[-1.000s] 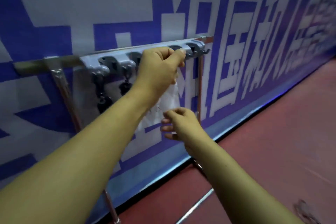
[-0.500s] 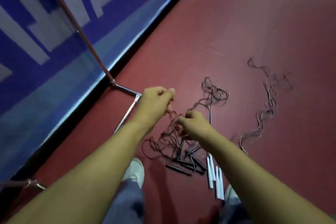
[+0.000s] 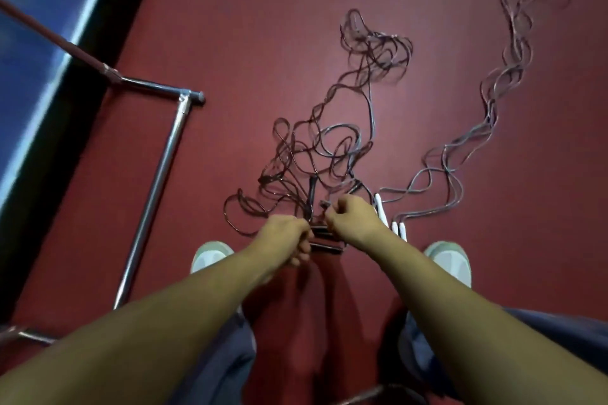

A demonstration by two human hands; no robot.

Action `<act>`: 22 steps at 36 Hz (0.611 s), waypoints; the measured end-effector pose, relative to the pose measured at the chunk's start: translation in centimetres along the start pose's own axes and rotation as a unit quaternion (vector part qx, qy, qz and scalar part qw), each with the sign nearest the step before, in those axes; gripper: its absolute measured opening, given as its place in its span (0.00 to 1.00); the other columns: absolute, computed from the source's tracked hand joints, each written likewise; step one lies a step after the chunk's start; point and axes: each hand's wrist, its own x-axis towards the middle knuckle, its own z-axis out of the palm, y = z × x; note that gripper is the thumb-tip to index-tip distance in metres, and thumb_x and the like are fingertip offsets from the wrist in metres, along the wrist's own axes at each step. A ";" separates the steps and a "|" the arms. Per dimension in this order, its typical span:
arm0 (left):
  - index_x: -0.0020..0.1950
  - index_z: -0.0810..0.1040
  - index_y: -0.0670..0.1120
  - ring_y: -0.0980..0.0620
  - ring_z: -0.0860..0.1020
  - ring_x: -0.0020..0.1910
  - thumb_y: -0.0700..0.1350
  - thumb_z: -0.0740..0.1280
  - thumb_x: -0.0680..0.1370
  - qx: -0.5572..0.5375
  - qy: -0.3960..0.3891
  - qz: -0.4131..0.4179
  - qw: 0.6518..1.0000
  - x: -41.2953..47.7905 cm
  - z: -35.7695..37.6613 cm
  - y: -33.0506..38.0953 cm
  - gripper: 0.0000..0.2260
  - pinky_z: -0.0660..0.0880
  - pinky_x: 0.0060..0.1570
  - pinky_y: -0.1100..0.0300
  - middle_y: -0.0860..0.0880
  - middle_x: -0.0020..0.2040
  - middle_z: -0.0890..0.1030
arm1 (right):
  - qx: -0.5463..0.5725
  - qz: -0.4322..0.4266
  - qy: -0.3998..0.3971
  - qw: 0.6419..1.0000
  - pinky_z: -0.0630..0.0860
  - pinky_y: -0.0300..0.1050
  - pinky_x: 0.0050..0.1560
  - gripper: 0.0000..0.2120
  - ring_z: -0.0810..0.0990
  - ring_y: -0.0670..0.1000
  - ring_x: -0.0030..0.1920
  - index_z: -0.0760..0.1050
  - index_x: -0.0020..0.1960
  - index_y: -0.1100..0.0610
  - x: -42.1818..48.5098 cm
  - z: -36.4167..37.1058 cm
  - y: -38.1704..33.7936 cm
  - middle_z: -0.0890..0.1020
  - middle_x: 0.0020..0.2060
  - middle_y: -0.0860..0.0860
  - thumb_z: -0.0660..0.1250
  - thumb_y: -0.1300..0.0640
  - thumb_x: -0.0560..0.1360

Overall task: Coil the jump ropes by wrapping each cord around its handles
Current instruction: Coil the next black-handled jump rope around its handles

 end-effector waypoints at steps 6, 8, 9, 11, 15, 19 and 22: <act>0.42 0.79 0.47 0.44 0.81 0.43 0.39 0.67 0.75 0.309 0.074 0.127 0.940 7.9 2.0 -5.5 0.04 0.73 0.44 0.58 0.43 0.43 0.83 | -0.056 0.032 -0.018 0.998 0.76 0.48 0.48 0.11 0.82 0.60 0.46 0.71 0.34 0.53 3.0 2.4 6.4 0.84 0.40 0.57 0.65 0.56 0.76; 0.50 0.77 0.48 0.38 0.79 0.51 0.39 0.64 0.72 0.407 0.049 0.166 0.897 10.3 3.0 -7.9 0.08 0.76 0.52 0.49 0.43 0.52 0.78 | -0.057 0.043 -0.015 0.997 0.75 0.46 0.48 0.11 0.82 0.59 0.47 0.72 0.35 0.53 4.1 3.2 8.2 0.84 0.41 0.56 0.65 0.56 0.76; 0.55 0.75 0.47 0.37 0.77 0.52 0.39 0.64 0.73 0.462 0.045 0.183 0.867 11.3 3.5 -9.1 0.12 0.77 0.52 0.45 0.42 0.56 0.74 | -0.061 0.051 -0.017 0.997 0.75 0.46 0.49 0.10 0.82 0.59 0.48 0.73 0.37 0.53 4.7 3.7 9.2 0.84 0.42 0.56 0.66 0.56 0.76; 0.60 0.72 0.45 0.37 0.76 0.54 0.38 0.65 0.75 0.537 0.071 0.215 0.812 12.3 4.1 -10.6 0.15 0.77 0.47 0.43 0.42 0.60 0.68 | -0.062 0.060 -0.023 0.996 0.76 0.46 0.50 0.05 0.82 0.58 0.49 0.75 0.41 0.53 5.2 4.1 10.3 0.85 0.44 0.55 0.66 0.57 0.75; 0.62 0.73 0.45 0.41 0.77 0.49 0.39 0.69 0.75 0.596 0.098 0.256 0.754 13.4 4.5 -11.9 0.16 0.76 0.36 0.48 0.44 0.56 0.74 | -0.070 0.077 -0.033 0.994 0.77 0.45 0.51 0.04 0.82 0.55 0.49 0.78 0.46 0.52 5.9 4.8 12.5 0.85 0.46 0.53 0.67 0.60 0.73; 0.42 0.79 0.42 0.40 0.77 0.33 0.37 0.78 0.62 0.660 0.087 0.300 0.684 13.8 4.0 -13.0 0.13 0.74 0.28 0.51 0.43 0.37 0.77 | -0.077 0.095 -0.023 0.992 0.75 0.43 0.48 0.03 0.82 0.55 0.49 0.78 0.46 0.54 5.7 5.8 13.2 0.82 0.41 0.50 0.69 0.59 0.72; 0.41 0.78 0.41 0.39 0.77 0.37 0.40 0.78 0.61 0.649 0.058 0.295 0.699 13.6 3.5 -13.1 0.14 0.77 0.33 0.49 0.42 0.38 0.78 | -0.072 0.093 -0.014 0.993 0.74 0.44 0.50 0.06 0.81 0.57 0.51 0.78 0.49 0.56 5.7 6.3 12.8 0.81 0.44 0.52 0.69 0.59 0.72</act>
